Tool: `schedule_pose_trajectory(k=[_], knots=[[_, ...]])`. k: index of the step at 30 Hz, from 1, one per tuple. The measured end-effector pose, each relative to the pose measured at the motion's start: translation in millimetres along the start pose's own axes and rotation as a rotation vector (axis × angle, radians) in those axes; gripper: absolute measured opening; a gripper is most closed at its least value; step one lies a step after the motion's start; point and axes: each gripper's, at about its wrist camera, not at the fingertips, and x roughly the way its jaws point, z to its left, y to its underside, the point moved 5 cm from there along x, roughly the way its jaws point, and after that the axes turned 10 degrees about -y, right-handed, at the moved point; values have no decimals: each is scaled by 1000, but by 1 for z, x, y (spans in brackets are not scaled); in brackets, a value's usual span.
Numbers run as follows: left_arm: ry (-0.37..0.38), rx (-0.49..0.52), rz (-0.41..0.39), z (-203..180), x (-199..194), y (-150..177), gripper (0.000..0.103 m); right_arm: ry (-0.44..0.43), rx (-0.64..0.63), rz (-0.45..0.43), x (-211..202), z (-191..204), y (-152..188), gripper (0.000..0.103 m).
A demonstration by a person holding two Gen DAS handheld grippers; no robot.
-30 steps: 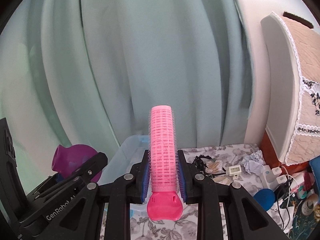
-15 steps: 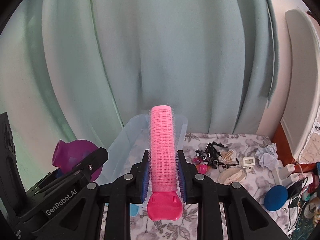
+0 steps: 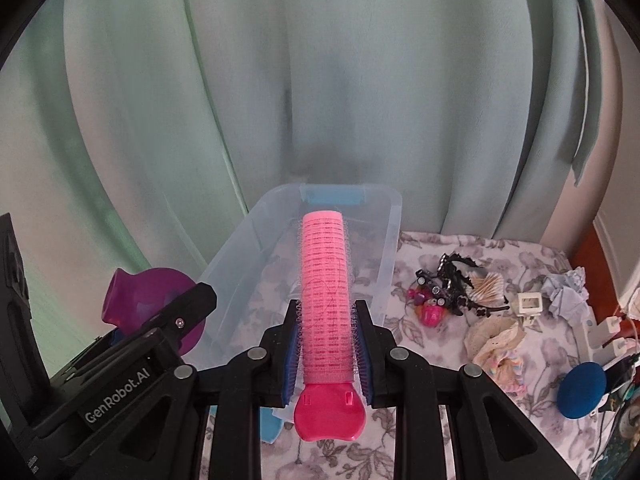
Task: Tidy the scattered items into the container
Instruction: 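Carry the held toys and pink roller with both grippers over the clear box, then open both grippers to drop the toys and roller into the clear box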
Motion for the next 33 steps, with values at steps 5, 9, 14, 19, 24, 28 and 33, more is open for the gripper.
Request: schedule_pose_trajectory(k=[5,9,14,19,24,28,33], knots=[[-10,-5,19,16,-2,2,72,-7,15,31,15,-2,4,27],[-23,-2,35,21,4,6,72,-10,20,54,28,-7,6,27],[-35,2,59,21,20,10,72,-9,30,72,41,-14,7,27],[-49,7,80,22,32,14,72,-11,41,84,53,-18,8,27],[-69,20,75,21,44,13,72,-15,46,92,61,-21,7,27],[-78,26,70,19,49,13,72,-17,47,90,65,-23,7,27],[-81,28,70,19,50,13,72,-17,41,91,67,-23,7,27]])
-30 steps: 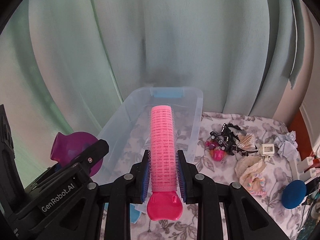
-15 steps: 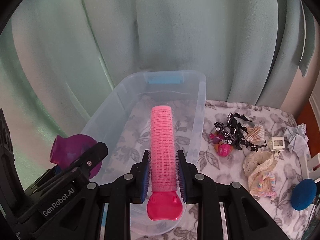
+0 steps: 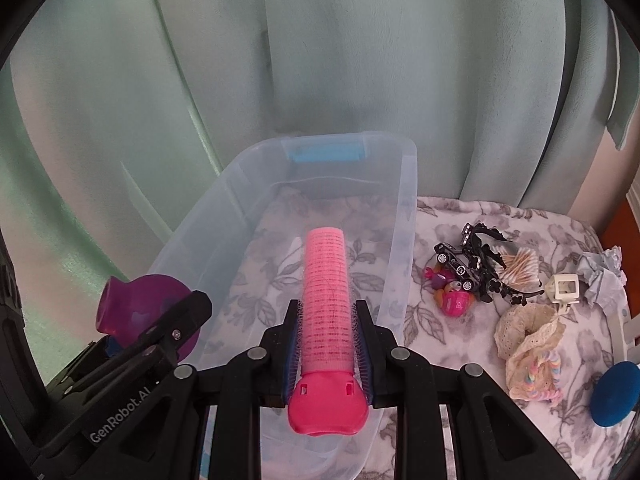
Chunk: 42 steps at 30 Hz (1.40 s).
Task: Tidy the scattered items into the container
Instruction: 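Open both grippers to drop the toys and roller into the clear box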
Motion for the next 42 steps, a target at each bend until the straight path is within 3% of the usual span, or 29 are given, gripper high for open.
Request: schedule_pose_trajectory(k=[13,29,42], knots=[[11,0,11,-1,-1,0,72,9,0,-12,-5,2,-2,28],[27,-8,1,-4,-10,-5,74,24,7,-51,-24,0,-4,48],[52,25,-68,-22,-60,-7,81,28,25,-148,-85,-3,1,61]])
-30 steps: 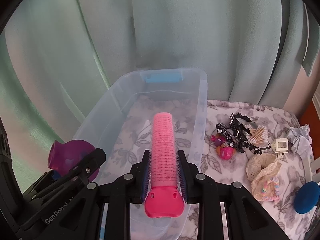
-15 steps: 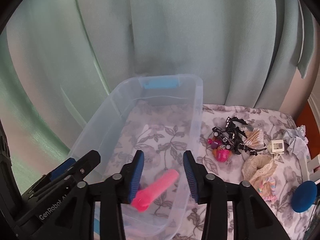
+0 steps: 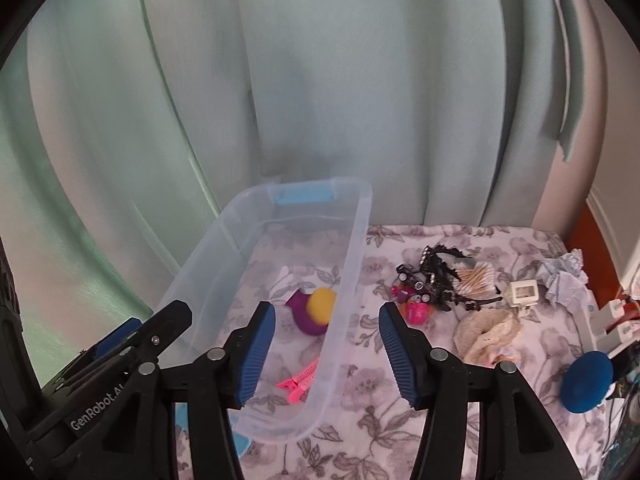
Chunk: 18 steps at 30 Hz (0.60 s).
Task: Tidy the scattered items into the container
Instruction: 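Open both grippers to drop the toys and roller into the clear box, then move both grippers back toward the remaining items beside the box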
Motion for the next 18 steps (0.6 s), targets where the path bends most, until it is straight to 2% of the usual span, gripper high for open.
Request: schedule_pose_trajectory(k=[2,10,14,18], knots=[[4,6,-13,-4,-10,0,84,-3,2,-23,-15,-2,0,63],[13,74,-62,-32,-51,7,85,-20,25,-98,-73,-20,-1,72],[26,101,-79,-49,-69,11,85,-27,46,-138,-99,-32,0,83],[31,142,-105,-70,-85,14,85,-19,81,-175,-123,-49,2,84]])
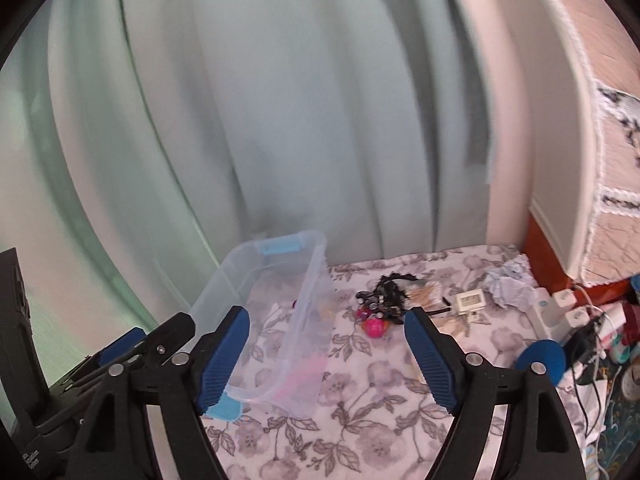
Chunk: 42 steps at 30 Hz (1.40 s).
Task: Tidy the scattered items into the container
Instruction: 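Move both grippers back toward the remaining items beside the box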
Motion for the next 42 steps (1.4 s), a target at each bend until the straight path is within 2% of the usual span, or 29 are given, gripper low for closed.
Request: schedule_pose_trajectory(k=[3,6,12,21,27,42], knots=[[16,30,-4,-17,-7,1,85,16,30,-18,-14,-16,-1,88],[32,51,-16,-34,-14,2,85,30,56,-56,-30,-32,-1,102],[60,90,8,-63,-13,15,85,71,132,-86,-51,-75,6,103],[62,144,57,-95,-1,38,85,153,214,-95,-71,-141,24,103],[53,181,119,-112,21,61,85,176,256,-54,-61,-175,42,103],[72,248,244,-148,82,106,85,241,351,47,-16,-229,88,103]])
